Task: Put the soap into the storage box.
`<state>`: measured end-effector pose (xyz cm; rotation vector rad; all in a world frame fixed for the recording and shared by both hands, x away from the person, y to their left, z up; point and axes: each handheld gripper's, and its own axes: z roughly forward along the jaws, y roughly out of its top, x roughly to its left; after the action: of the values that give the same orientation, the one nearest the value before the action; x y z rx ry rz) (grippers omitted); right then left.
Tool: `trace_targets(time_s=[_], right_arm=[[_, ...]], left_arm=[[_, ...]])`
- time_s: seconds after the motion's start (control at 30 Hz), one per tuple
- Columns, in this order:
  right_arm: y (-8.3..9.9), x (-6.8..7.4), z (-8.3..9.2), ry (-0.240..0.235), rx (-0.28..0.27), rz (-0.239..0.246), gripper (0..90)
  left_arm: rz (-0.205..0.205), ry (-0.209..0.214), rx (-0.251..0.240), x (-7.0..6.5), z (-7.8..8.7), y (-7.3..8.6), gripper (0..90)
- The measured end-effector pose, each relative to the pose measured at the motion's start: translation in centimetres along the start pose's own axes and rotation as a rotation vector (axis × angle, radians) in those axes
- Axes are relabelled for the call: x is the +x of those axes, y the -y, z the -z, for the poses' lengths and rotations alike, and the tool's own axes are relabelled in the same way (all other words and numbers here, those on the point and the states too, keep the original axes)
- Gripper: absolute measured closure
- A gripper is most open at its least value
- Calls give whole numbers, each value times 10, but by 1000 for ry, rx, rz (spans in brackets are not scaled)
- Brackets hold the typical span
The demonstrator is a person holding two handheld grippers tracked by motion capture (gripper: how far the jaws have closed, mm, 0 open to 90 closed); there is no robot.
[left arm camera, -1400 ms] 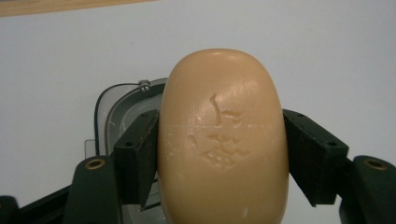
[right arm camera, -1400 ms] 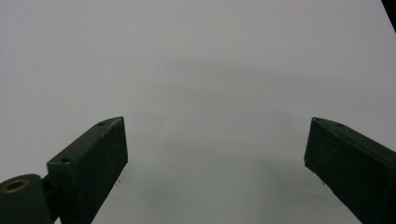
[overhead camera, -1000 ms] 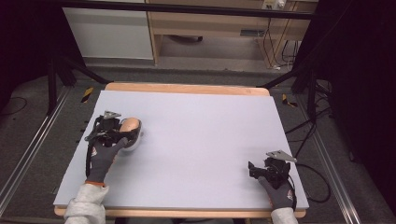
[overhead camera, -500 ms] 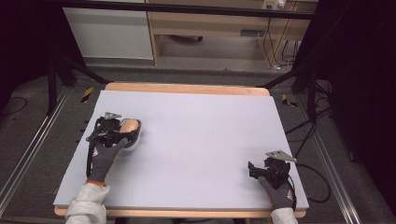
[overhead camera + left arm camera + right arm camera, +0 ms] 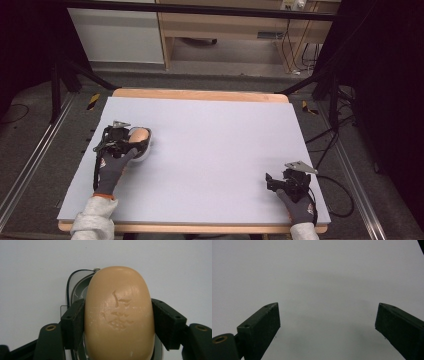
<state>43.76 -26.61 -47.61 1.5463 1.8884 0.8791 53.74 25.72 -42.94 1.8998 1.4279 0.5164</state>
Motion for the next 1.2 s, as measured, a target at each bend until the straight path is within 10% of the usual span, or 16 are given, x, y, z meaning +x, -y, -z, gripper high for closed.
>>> trace_targets(time_s=[1.2], right_arm=[[0, 1, 1, -3, -2, -1, 61]], left_arm=[[-25, -10, -37, -7, 7, 0, 286]])
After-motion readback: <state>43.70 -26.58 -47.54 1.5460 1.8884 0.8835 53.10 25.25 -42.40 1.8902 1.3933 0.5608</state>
